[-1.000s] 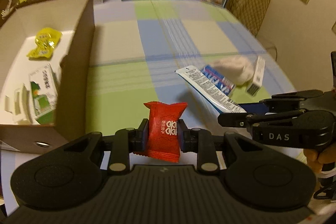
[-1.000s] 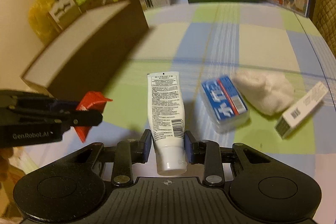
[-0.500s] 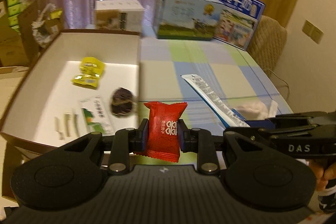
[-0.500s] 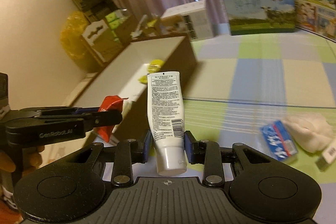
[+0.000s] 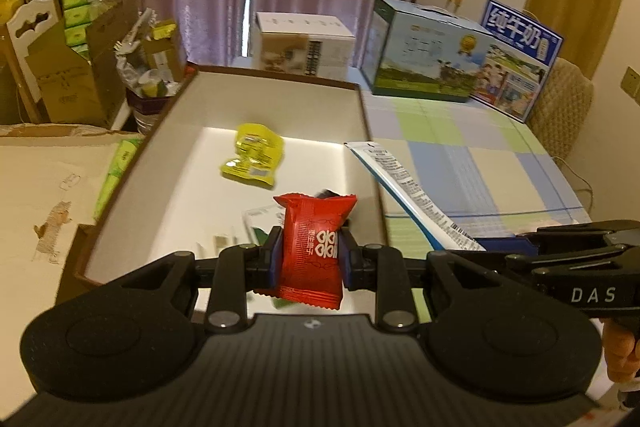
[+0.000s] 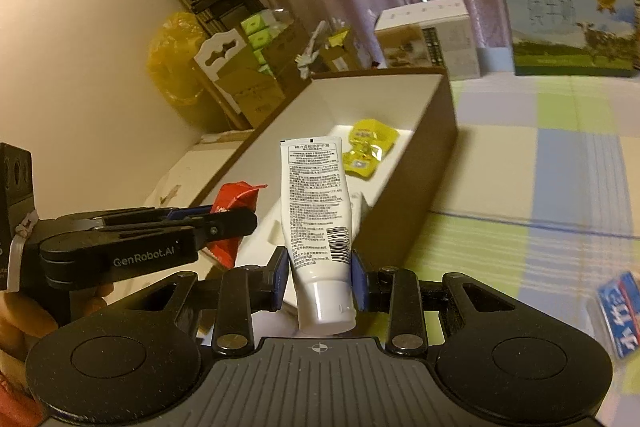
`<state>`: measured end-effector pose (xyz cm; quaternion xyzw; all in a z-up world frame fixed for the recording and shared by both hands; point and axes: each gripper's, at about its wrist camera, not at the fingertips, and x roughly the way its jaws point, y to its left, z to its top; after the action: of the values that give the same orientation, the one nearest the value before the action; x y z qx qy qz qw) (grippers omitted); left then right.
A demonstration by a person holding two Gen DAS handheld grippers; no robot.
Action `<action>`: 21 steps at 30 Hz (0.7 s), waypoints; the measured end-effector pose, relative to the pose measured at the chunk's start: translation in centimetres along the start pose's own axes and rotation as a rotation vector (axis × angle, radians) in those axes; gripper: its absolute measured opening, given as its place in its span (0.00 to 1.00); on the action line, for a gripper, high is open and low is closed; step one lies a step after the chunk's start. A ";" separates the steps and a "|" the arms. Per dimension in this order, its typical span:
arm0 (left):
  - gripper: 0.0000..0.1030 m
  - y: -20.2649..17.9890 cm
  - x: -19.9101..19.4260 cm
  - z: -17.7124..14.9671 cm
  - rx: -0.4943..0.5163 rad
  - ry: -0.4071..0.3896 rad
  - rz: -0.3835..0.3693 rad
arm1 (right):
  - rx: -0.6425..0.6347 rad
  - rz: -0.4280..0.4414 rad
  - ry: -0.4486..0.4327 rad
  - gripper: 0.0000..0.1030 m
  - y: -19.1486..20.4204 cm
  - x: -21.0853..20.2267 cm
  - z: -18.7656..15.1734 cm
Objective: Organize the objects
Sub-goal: 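Carry the candy packet and white tube with both tools over the shoebox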
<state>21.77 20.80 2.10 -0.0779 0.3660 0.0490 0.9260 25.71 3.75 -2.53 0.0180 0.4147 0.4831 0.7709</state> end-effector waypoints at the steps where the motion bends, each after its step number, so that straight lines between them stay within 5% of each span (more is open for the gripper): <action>1: 0.23 0.4 0.1 0.2 0.000 -0.002 0.007 | 0.000 -0.001 0.000 0.29 0.2 0.5 0.3; 21: 0.23 7.2 9.0 5.5 0.049 0.074 0.120 | -0.089 -0.193 -0.006 0.29 1.7 11.4 5.9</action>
<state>30.91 29.22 -0.91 -0.0347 0.4051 0.0925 0.9089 30.52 15.54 -5.06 -0.0548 0.3906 0.4244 0.8151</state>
